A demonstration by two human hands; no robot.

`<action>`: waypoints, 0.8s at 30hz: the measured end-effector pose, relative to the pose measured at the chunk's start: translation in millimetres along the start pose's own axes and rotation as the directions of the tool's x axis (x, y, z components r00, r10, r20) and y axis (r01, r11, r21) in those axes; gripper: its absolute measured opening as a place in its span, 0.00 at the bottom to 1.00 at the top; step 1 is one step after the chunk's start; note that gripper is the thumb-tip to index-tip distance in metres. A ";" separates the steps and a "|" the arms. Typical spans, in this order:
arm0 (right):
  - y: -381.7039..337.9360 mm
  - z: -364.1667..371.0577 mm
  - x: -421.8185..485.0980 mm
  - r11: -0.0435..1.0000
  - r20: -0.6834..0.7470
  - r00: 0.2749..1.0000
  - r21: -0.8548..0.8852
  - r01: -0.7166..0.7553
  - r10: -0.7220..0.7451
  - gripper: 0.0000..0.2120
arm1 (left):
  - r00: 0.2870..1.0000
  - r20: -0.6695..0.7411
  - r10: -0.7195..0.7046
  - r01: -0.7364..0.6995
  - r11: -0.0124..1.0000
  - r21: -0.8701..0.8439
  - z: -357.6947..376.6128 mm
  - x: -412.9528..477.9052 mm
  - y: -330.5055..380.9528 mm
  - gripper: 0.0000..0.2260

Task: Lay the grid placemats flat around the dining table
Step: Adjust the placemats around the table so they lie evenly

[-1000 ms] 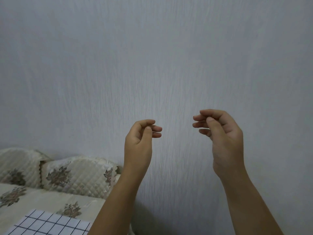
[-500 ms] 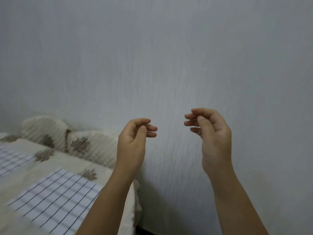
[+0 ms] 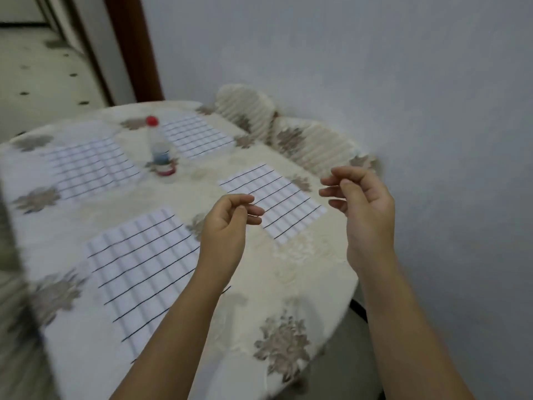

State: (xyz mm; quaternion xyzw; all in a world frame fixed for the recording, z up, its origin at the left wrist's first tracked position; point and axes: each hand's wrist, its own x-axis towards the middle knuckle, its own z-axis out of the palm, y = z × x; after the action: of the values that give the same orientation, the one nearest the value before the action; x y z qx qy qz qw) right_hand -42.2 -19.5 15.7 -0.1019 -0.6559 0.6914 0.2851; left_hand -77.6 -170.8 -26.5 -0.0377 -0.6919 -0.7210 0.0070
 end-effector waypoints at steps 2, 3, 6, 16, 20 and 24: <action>11.0 24.1 -9.9 0.999 0.060 0.997 0.010 -0.044 0.044 0.16 | 0.997 -0.067 -0.032 0.033 0.999 0.020 -28.3 -8.3 -8.3 0.14; 15.6 34.3 -13.8 0.998 0.087 0.994 0.015 -0.062 0.060 0.16 | 0.995 -0.097 -0.037 0.040 0.999 0.028 -39.5 -12.6 -11.1 0.14; 30.2 65.9 -27.4 0.991 0.208 0.970 0.010 -0.134 0.129 0.15 | 0.974 -0.218 -0.067 0.071 0.997 0.011 -71.0 -29.0 -16.9 0.13; 61.2 154.3 -100.6 0.954 0.521 0.801 -0.110 -0.279 0.294 0.15 | 0.810 -0.553 -0.194 0.187 0.980 -0.070 -161.3 -95.0 -37.5 0.14; 55.8 194.5 -149.3 0.950 0.617 0.726 -0.132 -0.283 0.302 0.15 | 0.752 -0.635 -0.176 0.154 0.984 -0.090 -209.6 -126.0 -32.8 0.13; 47.2 237.0 -205.4 0.950 0.666 0.688 -0.108 -0.294 0.289 0.15 | 0.702 -0.703 -0.117 0.093 0.993 -0.073 -269.9 -163.0 -20.9 0.12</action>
State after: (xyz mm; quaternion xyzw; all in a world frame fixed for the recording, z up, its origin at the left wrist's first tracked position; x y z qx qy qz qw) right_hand -8.7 -328.1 -49.6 0.0537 -0.6870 0.7197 -0.0847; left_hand 71.5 -446.2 -68.5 0.2800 -0.6262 -0.6907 0.2291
